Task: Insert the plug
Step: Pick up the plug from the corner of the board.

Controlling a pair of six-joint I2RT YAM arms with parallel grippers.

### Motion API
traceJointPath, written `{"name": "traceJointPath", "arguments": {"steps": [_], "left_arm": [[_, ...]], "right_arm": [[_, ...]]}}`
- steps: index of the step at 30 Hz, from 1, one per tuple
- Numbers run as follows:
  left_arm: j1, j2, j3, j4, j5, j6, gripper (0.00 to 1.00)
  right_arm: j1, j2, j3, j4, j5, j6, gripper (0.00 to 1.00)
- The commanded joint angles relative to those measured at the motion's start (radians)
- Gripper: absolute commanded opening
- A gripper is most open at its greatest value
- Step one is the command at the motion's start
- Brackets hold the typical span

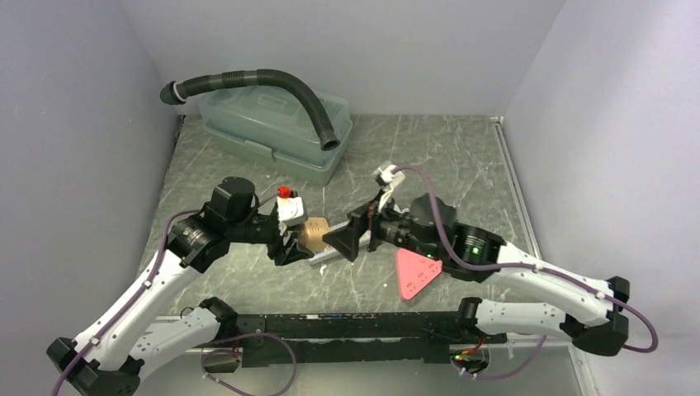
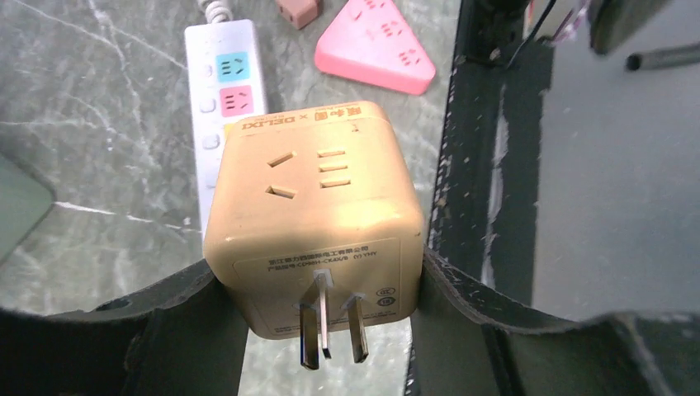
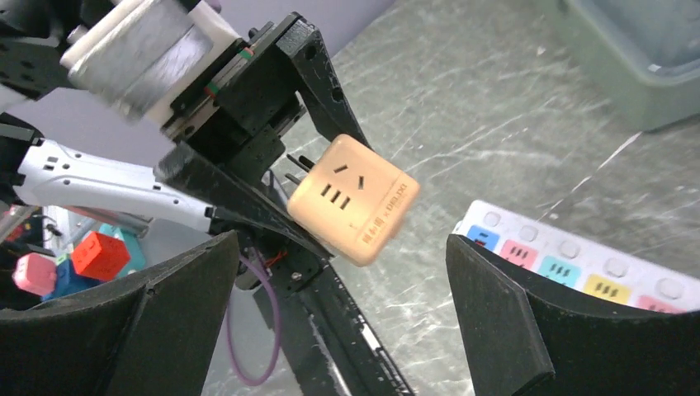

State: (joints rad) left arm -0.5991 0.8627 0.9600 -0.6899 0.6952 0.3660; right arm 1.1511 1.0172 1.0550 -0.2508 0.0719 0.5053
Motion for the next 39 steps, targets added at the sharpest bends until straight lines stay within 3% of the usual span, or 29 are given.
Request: {"name": "traceJointPath", "arguments": {"steps": [1, 8, 12, 20, 26, 28, 29, 34, 35, 36, 37, 38, 39], "left_arm": [[0.001, -0.015, 0.048, 0.126, 0.092, -0.217, 0.00], [0.002, 0.009, 0.064, 0.304, 0.262, -0.491, 0.00], [0.002, 0.013, 0.060, 0.429, 0.384, -0.610, 0.00], [0.002, 0.014, 0.063, 0.523, 0.523, -0.647, 0.00], [0.002, 0.012, 0.079, 0.511, 0.531, -0.611, 0.00], [0.002, 0.011, 0.081, 0.509, 0.530, -0.605, 0.00], [0.002, 0.010, 0.082, 0.501, 0.527, -0.600, 0.00], [0.003, 0.008, 0.086, 0.417, 0.521, -0.509, 0.03], [0.003, 0.006, 0.091, 0.377, 0.507, -0.477, 0.08], [0.002, 0.005, 0.097, 0.327, 0.488, -0.430, 0.29], [0.002, 0.002, 0.103, 0.275, 0.463, -0.333, 0.85], [0.002, -0.003, 0.110, 0.222, 0.434, -0.256, 0.98], [0.002, -0.009, 0.116, 0.180, 0.397, -0.188, 0.99]], "right_arm": [[-0.007, -0.111, -0.086, 0.046, -0.011, -0.177, 1.00], [-0.010, -0.180, -0.145, 0.142, -0.213, -0.247, 1.00], [-0.010, -0.179, -0.134, 0.183, -0.233, -0.251, 1.00], [-0.010, -0.205, -0.204, 0.428, -0.287, -0.161, 1.00], [-0.010, -0.136, -0.162, 0.425, -0.260, -0.104, 0.97], [-0.010, -0.126, -0.161, 0.440, -0.262, -0.084, 0.88], [-0.010, -0.122, -0.164, 0.453, -0.264, -0.074, 0.79], [-0.010, -0.141, -0.177, 0.468, -0.215, -0.050, 0.19], [-0.010, -0.152, -0.176, 0.453, -0.190, -0.046, 0.09], [-0.010, -0.164, -0.168, 0.433, -0.166, -0.045, 0.02], [-0.011, -0.177, -0.159, 0.408, -0.148, -0.047, 0.00], [-0.011, -0.188, -0.149, 0.381, -0.132, -0.052, 0.00], [-0.011, -0.194, -0.134, 0.350, -0.112, -0.053, 0.00]]}}
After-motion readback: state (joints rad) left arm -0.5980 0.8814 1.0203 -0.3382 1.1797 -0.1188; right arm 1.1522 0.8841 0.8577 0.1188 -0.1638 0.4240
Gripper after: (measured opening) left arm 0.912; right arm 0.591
